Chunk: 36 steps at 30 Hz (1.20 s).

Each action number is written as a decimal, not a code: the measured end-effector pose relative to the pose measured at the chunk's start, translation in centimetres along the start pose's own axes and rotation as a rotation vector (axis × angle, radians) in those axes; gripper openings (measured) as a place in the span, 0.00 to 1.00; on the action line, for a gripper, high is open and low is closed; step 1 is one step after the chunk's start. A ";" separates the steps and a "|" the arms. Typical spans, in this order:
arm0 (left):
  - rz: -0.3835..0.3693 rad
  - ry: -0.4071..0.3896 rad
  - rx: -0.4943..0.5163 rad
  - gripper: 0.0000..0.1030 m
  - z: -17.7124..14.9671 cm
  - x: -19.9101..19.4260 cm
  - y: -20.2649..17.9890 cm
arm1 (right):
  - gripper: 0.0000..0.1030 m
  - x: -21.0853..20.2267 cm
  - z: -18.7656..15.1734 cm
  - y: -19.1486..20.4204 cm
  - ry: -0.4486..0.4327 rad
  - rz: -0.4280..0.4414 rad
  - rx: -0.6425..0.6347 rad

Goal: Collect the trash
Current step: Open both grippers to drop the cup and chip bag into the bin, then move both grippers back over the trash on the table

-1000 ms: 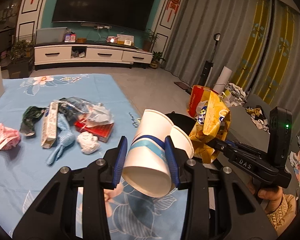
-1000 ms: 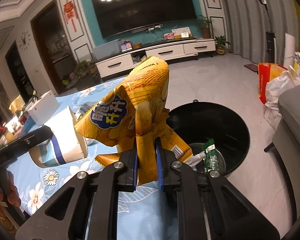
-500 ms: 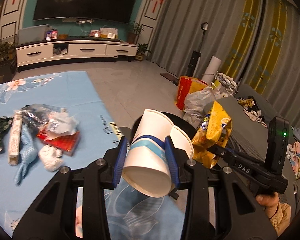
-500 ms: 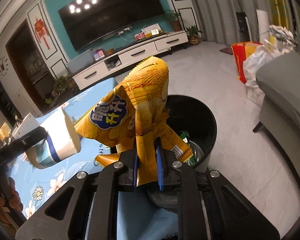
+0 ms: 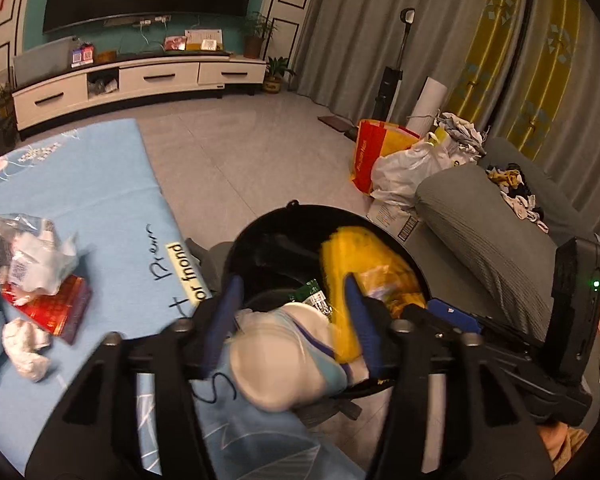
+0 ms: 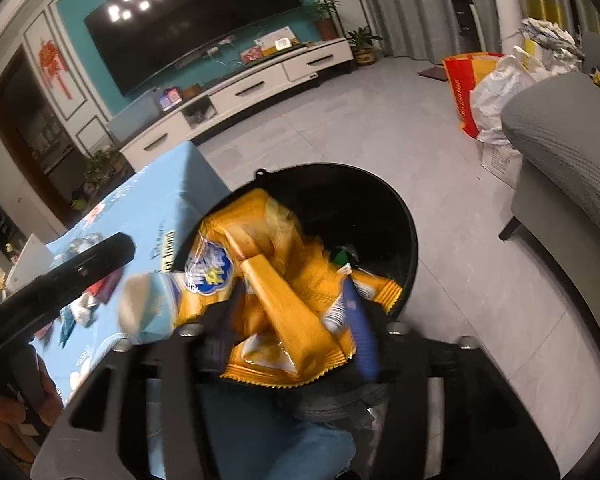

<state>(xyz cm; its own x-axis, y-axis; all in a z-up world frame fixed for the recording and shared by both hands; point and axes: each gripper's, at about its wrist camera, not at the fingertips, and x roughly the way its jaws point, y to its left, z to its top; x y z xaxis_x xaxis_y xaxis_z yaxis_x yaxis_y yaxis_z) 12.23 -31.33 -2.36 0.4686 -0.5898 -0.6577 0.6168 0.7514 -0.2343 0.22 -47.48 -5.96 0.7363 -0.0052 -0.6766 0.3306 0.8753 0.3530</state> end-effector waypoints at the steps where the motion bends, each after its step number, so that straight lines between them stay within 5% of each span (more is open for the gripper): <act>1: 0.001 0.001 0.005 0.66 -0.1 0.1 -0.1 | 0.52 0.1 0.0 -0.2 0.006 -0.009 0.013; 13: 0.062 0.027 -0.060 0.80 -3.8 -5.1 3.6 | 0.54 -2.0 -1.0 -0.1 0.012 0.010 0.041; 24: 0.185 0.011 -0.173 0.85 -9.1 -13.6 8.4 | 0.54 -3.5 -2.6 5.7 0.053 0.064 -0.075; 36: 0.334 -0.058 -0.473 0.86 -15.8 -22.1 17.8 | 0.58 -3.8 -4.9 14.2 0.107 0.134 -0.255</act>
<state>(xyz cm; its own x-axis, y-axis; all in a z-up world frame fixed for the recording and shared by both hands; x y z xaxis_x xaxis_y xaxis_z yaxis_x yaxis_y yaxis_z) 2.84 -0.29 -3.31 0.6314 -0.3035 -0.7136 0.0864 0.9420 -0.3242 -0.74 -32.71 -1.56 0.6923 0.1575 -0.7042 0.0663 0.9579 0.2794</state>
